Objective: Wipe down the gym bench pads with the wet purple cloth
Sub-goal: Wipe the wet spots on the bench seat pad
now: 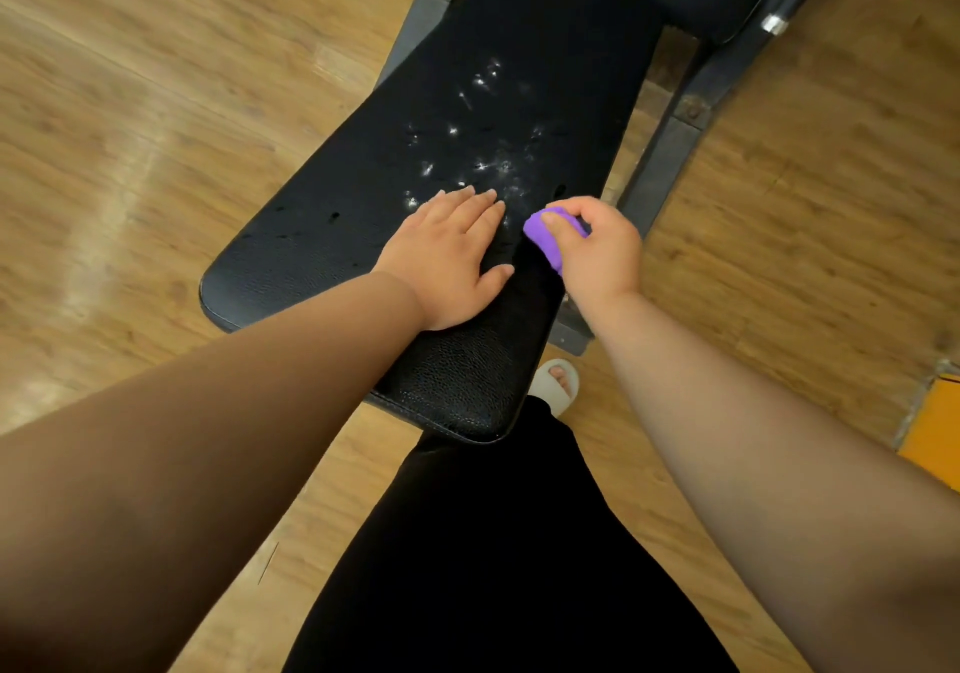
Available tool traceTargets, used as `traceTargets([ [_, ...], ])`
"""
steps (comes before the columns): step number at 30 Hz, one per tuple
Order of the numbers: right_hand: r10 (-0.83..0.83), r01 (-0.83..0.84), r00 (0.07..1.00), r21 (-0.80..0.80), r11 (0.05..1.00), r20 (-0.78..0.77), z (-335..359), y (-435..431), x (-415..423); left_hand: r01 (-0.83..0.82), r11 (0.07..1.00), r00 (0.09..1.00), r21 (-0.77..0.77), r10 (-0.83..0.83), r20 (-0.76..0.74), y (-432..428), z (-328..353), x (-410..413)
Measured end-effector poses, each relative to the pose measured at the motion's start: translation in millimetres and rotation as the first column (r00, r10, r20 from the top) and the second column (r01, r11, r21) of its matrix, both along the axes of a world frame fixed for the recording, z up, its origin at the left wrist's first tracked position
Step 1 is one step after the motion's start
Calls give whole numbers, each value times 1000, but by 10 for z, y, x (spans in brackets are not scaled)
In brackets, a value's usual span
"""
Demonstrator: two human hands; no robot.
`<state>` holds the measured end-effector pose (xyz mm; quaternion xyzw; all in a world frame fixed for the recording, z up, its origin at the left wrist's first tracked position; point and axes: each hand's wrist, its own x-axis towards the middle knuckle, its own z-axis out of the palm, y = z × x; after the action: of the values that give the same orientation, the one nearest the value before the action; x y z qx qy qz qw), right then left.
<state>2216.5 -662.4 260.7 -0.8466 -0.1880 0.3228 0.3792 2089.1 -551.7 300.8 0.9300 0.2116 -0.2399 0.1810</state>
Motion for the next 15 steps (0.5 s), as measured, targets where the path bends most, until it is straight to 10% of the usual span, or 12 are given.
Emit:
traceTargets([
  [15, -96, 96, 995, 0, 995, 20, -56, -48, -70, 1, 1000, 1000, 9, -1, -26, 4, -99, 34],
])
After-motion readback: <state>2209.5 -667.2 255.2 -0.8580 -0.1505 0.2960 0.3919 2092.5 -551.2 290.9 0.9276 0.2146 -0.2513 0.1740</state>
